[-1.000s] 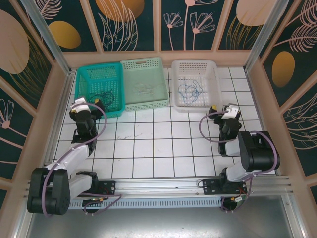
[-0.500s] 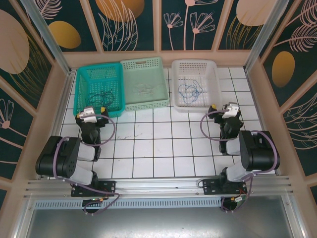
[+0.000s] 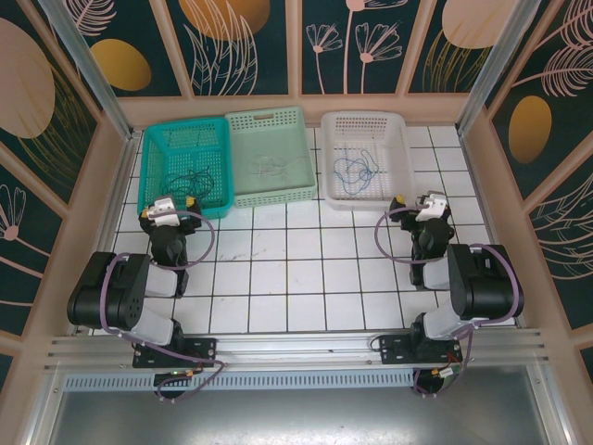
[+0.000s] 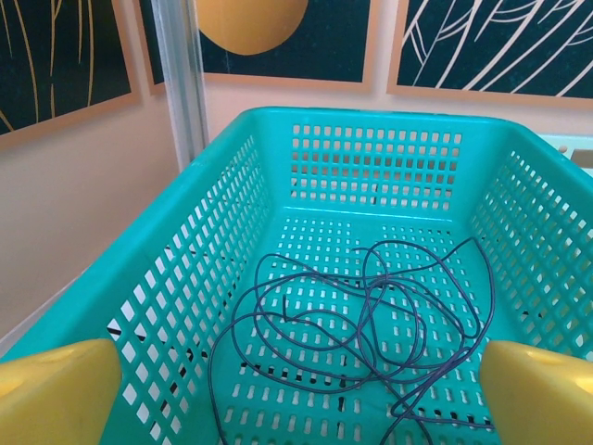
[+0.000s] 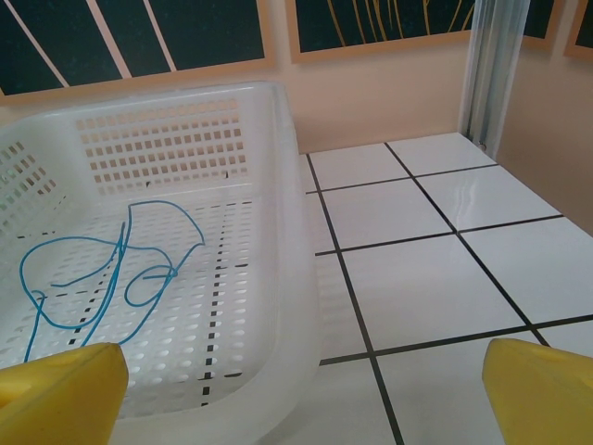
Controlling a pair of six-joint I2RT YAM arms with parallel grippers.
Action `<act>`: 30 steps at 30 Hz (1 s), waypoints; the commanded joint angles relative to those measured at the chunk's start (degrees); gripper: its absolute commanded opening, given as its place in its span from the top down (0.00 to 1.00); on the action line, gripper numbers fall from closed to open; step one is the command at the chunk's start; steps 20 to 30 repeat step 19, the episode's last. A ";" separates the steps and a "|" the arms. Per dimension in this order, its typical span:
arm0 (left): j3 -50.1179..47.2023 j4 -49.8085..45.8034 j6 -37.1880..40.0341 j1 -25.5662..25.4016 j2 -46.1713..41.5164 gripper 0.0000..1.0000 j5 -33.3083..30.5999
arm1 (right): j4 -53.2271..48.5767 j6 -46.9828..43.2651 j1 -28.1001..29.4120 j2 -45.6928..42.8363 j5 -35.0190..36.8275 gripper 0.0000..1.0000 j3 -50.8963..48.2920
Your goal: Untangle the cables
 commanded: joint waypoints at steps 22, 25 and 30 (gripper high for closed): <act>0.81 0.70 -0.34 0.32 0.44 0.01 0.03 | -1.88 -0.15 -0.71 0.71 -4.01 0.01 1.13; 0.81 0.70 -0.34 0.32 0.44 0.01 0.03 | -1.88 -0.15 -0.71 0.71 -4.01 0.01 1.13; 0.81 0.70 -0.34 0.32 0.44 0.01 0.03 | -1.88 -0.15 -0.71 0.71 -4.01 0.01 1.13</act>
